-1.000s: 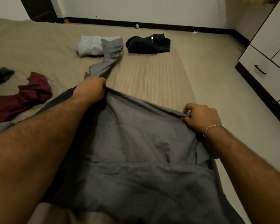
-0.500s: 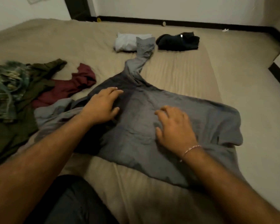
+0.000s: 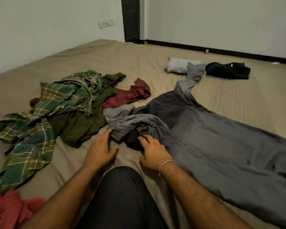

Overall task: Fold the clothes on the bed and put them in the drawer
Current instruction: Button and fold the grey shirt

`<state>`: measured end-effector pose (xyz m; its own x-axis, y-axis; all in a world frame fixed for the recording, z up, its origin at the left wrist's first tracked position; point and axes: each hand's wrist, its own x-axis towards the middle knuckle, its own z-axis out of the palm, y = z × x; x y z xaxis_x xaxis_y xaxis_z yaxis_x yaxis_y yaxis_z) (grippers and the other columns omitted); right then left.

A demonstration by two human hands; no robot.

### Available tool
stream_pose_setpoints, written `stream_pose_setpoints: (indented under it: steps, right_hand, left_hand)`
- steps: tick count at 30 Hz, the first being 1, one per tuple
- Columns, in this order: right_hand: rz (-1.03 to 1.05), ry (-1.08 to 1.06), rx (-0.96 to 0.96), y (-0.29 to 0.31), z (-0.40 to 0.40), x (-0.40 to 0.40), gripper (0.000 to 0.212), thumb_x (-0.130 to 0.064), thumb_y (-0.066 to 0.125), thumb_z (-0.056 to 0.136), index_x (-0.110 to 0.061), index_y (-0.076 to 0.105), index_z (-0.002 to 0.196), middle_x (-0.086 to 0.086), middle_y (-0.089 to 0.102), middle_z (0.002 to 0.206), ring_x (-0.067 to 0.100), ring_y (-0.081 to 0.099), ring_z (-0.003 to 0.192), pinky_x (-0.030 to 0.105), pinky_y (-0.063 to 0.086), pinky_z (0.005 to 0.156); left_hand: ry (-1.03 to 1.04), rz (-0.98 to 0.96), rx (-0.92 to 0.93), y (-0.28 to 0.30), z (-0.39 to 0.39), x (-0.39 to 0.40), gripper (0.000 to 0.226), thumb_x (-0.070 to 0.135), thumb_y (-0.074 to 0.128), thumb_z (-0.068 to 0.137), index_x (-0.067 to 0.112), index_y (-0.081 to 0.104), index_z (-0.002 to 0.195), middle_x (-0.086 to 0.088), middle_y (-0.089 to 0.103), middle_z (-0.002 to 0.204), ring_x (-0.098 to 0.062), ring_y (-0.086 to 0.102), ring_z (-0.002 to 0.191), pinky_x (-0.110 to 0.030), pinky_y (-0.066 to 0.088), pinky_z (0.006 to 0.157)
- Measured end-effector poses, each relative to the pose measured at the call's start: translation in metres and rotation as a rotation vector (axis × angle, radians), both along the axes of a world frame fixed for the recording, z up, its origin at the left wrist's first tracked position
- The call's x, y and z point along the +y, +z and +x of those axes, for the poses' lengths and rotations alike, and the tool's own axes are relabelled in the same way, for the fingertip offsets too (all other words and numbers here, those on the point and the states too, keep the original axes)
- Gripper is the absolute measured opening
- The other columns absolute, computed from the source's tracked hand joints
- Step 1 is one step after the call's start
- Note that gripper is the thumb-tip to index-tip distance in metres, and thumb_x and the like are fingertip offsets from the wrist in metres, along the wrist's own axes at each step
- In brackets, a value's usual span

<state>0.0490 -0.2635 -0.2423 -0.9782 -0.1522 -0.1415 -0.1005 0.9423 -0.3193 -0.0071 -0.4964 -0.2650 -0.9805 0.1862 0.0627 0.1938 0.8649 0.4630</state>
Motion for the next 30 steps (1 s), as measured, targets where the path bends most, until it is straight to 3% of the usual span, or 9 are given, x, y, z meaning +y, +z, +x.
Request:
stream_pose_setpoints:
  steps: [3,6,9,11,17,20,23,26,30]
  right_hand:
    - [-0.043,-0.046,0.023,-0.001,0.002,0.01,0.079,-0.035,0.062,0.091,-0.027,0.024,0.16,0.001,0.024,0.164,0.031,0.034,0.144,0.052,0.04,0.113]
    - [-0.025,-0.093,0.003,-0.003,0.006,0.021,0.08,-0.035,0.065,0.091,-0.028,0.023,0.159,0.001,0.018,0.166,0.031,0.029,0.147,0.052,0.038,0.116]
    - [-0.008,-0.146,-0.066,-0.006,0.004,0.035,0.085,-0.034,0.066,0.092,-0.026,0.019,0.162,0.005,0.007,0.17,0.034,0.02,0.151,0.053,0.033,0.121]
    - [-0.001,-0.158,-0.117,-0.008,-0.002,0.043,0.09,-0.036,0.067,0.091,-0.026,0.015,0.163,0.005,0.002,0.172,0.034,0.015,0.154,0.054,0.03,0.123]
    - [-0.179,-0.21,-0.138,-0.001,-0.02,0.055,0.097,-0.049,0.071,0.073,-0.026,0.028,0.157,0.0,0.024,0.166,0.031,0.033,0.148,0.055,0.038,0.117]
    - [-0.463,-0.293,-0.015,-0.009,0.004,0.073,0.063,-0.038,0.072,0.082,-0.027,0.053,0.141,-0.002,0.055,0.144,0.015,0.054,0.132,0.031,0.047,0.107]
    - [-0.884,-0.621,0.112,-0.01,0.059,0.095,0.028,-0.004,0.063,0.098,-0.02,0.06,0.121,0.01,0.067,0.125,-0.004,0.067,0.094,0.015,0.055,0.081]
    - [-1.34,-1.088,0.0,-0.009,0.119,0.105,0.01,-0.023,0.053,0.106,-0.018,0.061,0.109,0.015,0.071,0.107,0.019,0.07,0.078,0.032,0.057,0.065]
    - [-1.245,-1.181,0.102,-0.021,0.17,0.078,0.011,-0.037,0.058,0.103,-0.026,0.06,0.103,0.012,0.066,0.1,0.018,0.062,0.074,0.03,0.051,0.059]
  left_hand:
    - [0.1,-0.015,0.156,0.001,-0.016,0.009,0.079,0.035,0.078,0.084,0.027,0.04,0.152,-0.006,0.044,0.144,-0.032,0.042,0.131,-0.05,0.046,0.101]
    - [0.018,-0.079,0.222,0.016,-0.038,0.014,0.034,0.025,0.063,0.083,0.021,0.069,0.116,-0.009,0.06,0.127,-0.036,0.053,0.12,-0.051,0.048,0.091]
    - [-0.114,0.144,0.191,0.057,-0.042,0.02,0.008,0.029,0.046,0.084,0.025,0.045,0.078,-0.005,0.055,0.073,-0.033,0.056,0.07,-0.042,0.042,0.061]
    - [-0.14,0.205,0.239,0.093,-0.038,0.024,0.016,0.036,0.045,0.085,0.025,0.037,0.076,0.002,0.05,0.066,-0.03,0.053,0.063,-0.043,0.042,0.055]
    - [-0.224,0.506,0.146,0.147,0.026,0.071,0.022,0.03,0.058,0.076,0.031,0.062,0.097,0.006,0.068,0.08,-0.009,0.064,0.07,-0.031,0.054,0.064]
    - [-0.332,0.67,-0.114,0.127,0.063,0.126,0.028,0.022,0.066,0.08,0.032,0.067,0.107,0.009,0.069,0.089,-0.002,0.063,0.07,-0.026,0.053,0.069]
    - [-0.71,0.704,-0.445,0.116,0.094,0.166,0.044,0.026,0.072,0.092,0.026,0.06,0.134,0.004,0.066,0.126,-0.007,0.066,0.111,-0.035,0.057,0.097]
    - [-0.946,0.546,-0.24,0.114,0.105,0.177,0.027,0.023,0.066,0.101,0.02,0.066,0.128,0.003,0.067,0.124,-0.007,0.064,0.116,-0.032,0.055,0.097]
    - [-0.604,0.413,-0.02,0.097,0.07,0.165,0.019,0.011,0.062,0.097,0.02,0.074,0.109,0.006,0.071,0.111,-0.004,0.065,0.098,-0.026,0.053,0.093]
